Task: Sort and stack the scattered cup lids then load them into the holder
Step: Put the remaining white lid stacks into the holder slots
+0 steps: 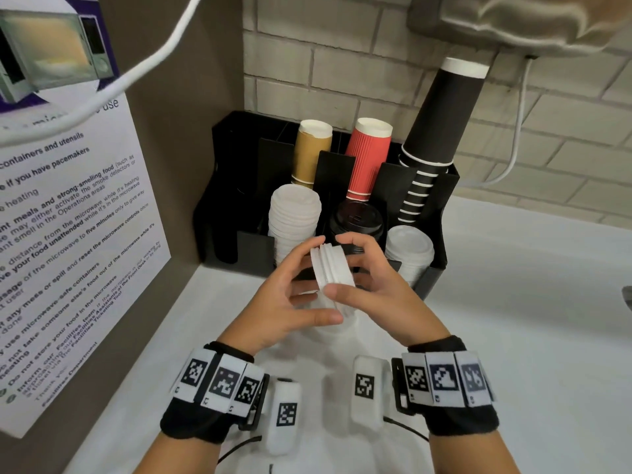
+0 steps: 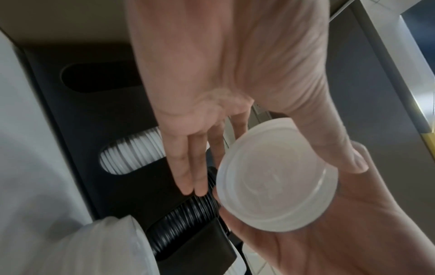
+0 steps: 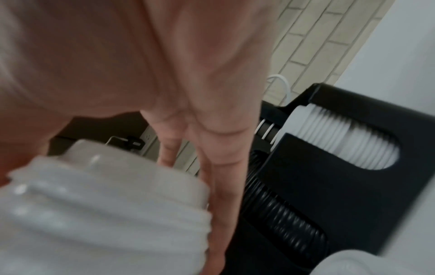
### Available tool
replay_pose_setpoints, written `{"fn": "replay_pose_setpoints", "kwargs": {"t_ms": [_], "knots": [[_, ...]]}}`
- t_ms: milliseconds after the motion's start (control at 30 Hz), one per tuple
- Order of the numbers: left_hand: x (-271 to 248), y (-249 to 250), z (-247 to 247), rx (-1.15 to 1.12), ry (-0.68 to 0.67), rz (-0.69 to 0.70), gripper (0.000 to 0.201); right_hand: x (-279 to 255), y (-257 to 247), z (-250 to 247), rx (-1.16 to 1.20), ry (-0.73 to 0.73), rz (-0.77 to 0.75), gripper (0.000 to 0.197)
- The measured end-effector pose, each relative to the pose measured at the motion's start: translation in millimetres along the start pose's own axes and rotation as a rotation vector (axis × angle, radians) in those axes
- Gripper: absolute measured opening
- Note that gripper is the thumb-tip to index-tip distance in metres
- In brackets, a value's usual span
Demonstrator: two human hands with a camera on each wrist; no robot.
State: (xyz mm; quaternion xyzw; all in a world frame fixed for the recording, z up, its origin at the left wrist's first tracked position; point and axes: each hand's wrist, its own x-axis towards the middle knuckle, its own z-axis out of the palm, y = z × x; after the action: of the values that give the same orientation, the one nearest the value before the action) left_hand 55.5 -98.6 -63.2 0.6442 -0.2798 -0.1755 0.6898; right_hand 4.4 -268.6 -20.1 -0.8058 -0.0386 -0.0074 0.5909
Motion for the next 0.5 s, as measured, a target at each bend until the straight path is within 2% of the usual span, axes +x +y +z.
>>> {"fn": "replay_pose_setpoints", "kwargs": {"t_ms": [167,500], "knots": [[-0.4,0.8,0.6,-0.017,-0.027,-0.001,0.095,-5.4,2.3,-9.5,0.006,-0.048,0.008,0.065],[1.7,1.2,2.4,-0.007,-0.016,0.013,0.095,-9.0,2.8,-8.7,0.021,0.001,-0.045,0.068]]}}
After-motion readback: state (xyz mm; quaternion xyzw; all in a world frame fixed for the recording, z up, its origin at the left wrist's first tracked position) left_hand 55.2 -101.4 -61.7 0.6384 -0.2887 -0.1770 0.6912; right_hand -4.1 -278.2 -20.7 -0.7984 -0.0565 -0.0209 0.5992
